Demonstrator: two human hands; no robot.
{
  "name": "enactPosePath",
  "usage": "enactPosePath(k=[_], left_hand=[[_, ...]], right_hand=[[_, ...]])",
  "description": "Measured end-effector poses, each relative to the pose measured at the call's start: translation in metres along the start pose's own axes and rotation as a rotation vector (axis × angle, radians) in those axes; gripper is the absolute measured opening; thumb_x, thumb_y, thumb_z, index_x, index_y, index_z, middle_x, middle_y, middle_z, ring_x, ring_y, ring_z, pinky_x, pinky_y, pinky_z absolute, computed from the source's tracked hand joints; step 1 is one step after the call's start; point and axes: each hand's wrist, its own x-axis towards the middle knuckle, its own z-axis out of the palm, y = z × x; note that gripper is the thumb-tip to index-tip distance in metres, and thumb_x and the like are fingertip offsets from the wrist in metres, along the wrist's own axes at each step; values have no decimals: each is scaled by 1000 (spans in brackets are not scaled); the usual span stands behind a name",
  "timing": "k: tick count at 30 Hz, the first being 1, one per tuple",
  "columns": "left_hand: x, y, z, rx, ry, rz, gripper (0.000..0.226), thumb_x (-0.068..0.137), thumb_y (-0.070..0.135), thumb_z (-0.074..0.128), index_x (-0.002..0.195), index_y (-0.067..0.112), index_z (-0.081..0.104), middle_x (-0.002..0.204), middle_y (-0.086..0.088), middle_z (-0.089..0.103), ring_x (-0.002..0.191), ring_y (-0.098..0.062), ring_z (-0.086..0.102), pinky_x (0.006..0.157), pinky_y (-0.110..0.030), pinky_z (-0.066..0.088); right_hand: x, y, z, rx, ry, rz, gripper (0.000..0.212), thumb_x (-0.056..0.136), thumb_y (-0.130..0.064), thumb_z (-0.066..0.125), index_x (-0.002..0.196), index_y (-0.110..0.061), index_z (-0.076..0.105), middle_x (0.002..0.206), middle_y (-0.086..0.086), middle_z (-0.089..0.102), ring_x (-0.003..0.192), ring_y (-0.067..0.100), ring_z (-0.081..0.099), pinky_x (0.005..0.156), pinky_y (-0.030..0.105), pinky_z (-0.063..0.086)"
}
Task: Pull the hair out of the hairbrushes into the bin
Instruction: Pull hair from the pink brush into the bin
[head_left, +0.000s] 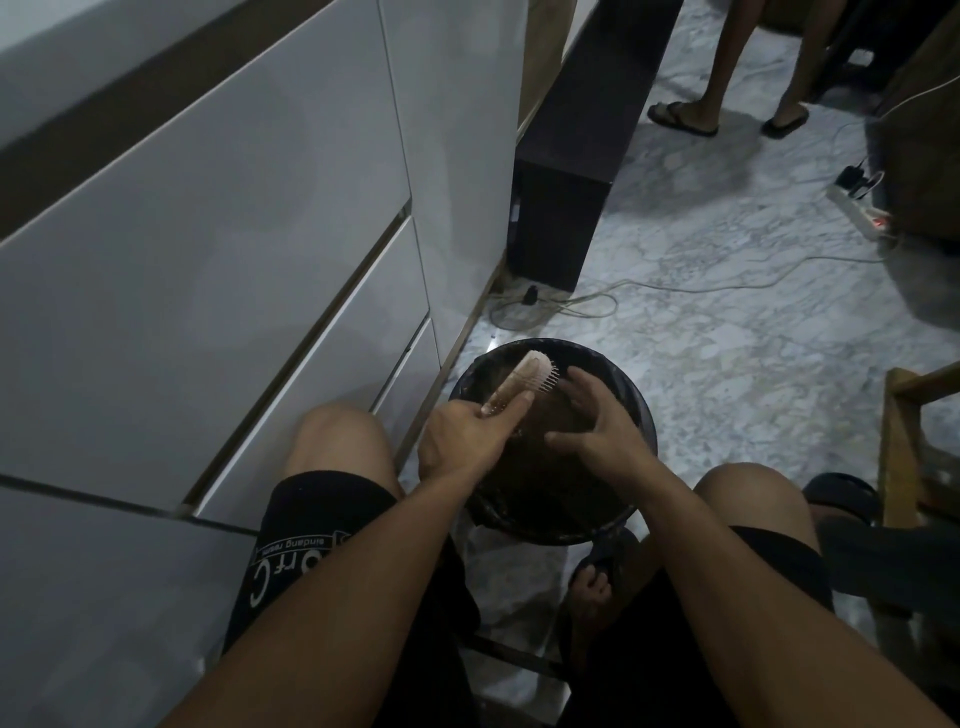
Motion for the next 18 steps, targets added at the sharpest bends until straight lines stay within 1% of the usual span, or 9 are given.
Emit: enactPosePath(k=[1, 3, 4, 6, 7, 9, 11, 15, 18], left_hand=[[-1, 0, 2, 13, -7, 8, 68, 64, 84, 59, 68, 18, 73, 67, 0, 69, 69, -17, 68, 58, -30, 52], [-3, -1, 4, 45, -30, 20, 67, 66, 84, 58, 66, 18, 70, 66, 0, 67, 69, -18, 67, 55, -27, 45], [-4, -1, 4, 51, -36, 23, 66, 67, 84, 58, 64, 19, 69, 65, 0, 66, 69, -18, 67, 55, -27, 44], [-1, -2, 2, 35, -29, 11, 68, 64, 85, 57, 62, 19, 68, 68, -2, 68, 71, -20, 68, 57, -29, 48], [1, -2, 0, 26, -19, -5, 71, 61, 87, 55, 63, 18, 70, 71, -4, 70, 72, -22, 68, 60, -31, 52], [5, -3, -4, 36, 2, -37, 78, 56, 90, 53, 69, 16, 72, 76, -6, 71, 75, -25, 69, 62, -32, 52], [7, -3, -6, 94, 10, -32, 83, 54, 93, 50, 73, 15, 73, 77, -7, 71, 76, -26, 68, 61, -31, 51], [3, -2, -1, 207, 15, 8, 81, 58, 92, 51, 74, 16, 73, 73, -3, 69, 71, -23, 66, 53, -27, 43], [4, -5, 1, 215, 11, 9, 78, 60, 90, 52, 72, 16, 72, 73, -4, 69, 71, -23, 66, 53, -27, 41]], right_hand=[[-2, 0, 3, 3, -19, 6, 87, 74, -8, 78, 148, -23, 33, 136, -8, 53, 126, 8, 46, 104, 31, 39], [-5, -3, 7, -17, -35, 10, 71, 80, -9, 75, 142, -17, 42, 126, -4, 62, 116, 9, 56, 93, 23, 45], [-6, -4, 7, -43, -33, -4, 56, 84, -11, 71, 135, -16, 50, 120, -2, 66, 110, 11, 60, 88, 22, 48], [-6, -8, 7, -142, -26, -33, 21, 93, -16, 60, 113, -15, 65, 101, 1, 69, 97, 15, 64, 83, 27, 50], [-6, -10, 7, -183, -22, -32, 16, 97, -18, 53, 99, -16, 68, 91, 1, 67, 88, 15, 63, 78, 28, 49], [-4, -9, 5, -242, 14, -17, 31, 101, -21, 42, 78, -20, 62, 75, 0, 61, 72, 14, 56, 66, 29, 44], [-2, -4, 1, -306, 87, 15, 35, 101, -23, 39, 70, -22, 56, 70, -2, 58, 68, 16, 54, 65, 32, 43], [1, 1, -3, -448, 267, 129, 27, 92, -14, 40, 73, -22, 57, 76, 0, 62, 75, 24, 59, 72, 40, 50], [1, -1, -1, -504, 356, 162, 26, 85, -9, 40, 78, -23, 60, 84, 4, 65, 79, 27, 59, 72, 38, 51]])
